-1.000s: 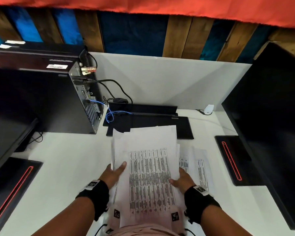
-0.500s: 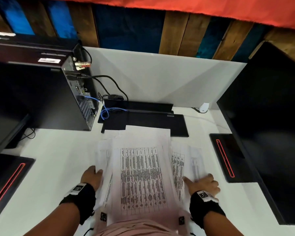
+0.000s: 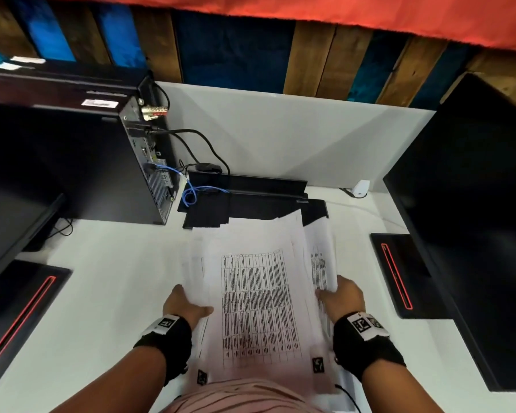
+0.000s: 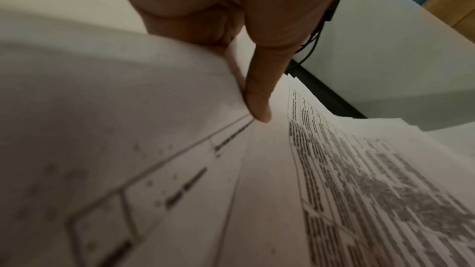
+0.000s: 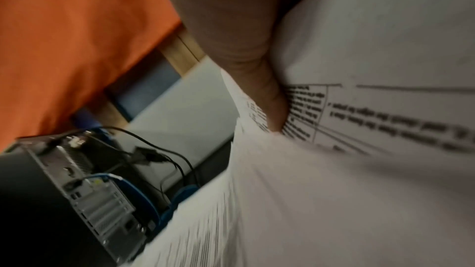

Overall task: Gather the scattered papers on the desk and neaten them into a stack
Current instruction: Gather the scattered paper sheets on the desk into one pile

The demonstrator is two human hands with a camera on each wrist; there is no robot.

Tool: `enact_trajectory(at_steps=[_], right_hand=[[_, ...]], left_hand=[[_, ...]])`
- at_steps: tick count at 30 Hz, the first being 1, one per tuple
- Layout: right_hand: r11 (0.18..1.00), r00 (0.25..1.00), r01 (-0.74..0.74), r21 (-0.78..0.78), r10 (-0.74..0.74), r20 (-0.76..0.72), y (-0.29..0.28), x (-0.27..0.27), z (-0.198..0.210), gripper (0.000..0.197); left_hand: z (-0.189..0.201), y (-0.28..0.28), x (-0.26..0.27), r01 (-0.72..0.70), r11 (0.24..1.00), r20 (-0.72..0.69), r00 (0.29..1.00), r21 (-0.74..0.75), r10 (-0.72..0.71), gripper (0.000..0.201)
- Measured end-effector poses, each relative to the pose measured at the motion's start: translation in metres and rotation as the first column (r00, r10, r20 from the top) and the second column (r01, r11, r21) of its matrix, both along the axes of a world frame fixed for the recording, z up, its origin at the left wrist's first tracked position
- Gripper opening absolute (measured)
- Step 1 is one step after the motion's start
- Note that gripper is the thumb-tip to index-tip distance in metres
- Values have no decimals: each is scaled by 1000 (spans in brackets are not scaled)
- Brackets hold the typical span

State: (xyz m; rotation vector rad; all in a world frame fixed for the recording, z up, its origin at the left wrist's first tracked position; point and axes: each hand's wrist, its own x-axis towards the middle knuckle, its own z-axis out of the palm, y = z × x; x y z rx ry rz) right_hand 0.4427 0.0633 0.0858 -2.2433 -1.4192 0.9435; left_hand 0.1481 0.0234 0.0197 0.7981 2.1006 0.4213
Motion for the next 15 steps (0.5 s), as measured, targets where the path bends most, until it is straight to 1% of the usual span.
enact_trajectory(at_steps=[3, 6, 7, 8, 9, 11, 13, 15], right_hand=[[997, 991, -28, 77, 17, 135, 8, 1, 37, 14], [979, 954, -69, 194, 8, 300, 13, 5, 80, 12], [962, 948, -78, 261, -10, 319, 13, 7, 95, 11], [937, 951, -83, 340, -28, 309, 14, 7, 109, 11], [904, 963, -76, 422, -44, 268, 14, 8, 122, 10], [831, 991, -30, 555, -48, 126, 14, 8, 144, 10], [795, 999, 44, 604, -21, -45, 15, 6, 160, 10], [796, 976, 104, 597, 35, -217, 17, 4, 164, 14]], left_hand=[[-2, 0, -2, 1, 999, 8, 1000, -35, 0, 85], [-2, 0, -4, -1, 999, 15, 1000, -43, 2, 95], [-2, 0, -5, -6, 999, 24, 1000, -34, 7, 98], [-2, 0, -6, -8, 999, 30, 1000, -31, 9, 99], [-2, 1, -7, -6, 999, 30, 1000, -32, 7, 99], [0, 2, -10, 16, 999, 21, 1000, -34, -15, 97], [1, 4, -13, 34, 999, 14, 999, -38, -33, 93], [1, 7, -16, 53, 998, 6, 999, -36, -53, 87]])
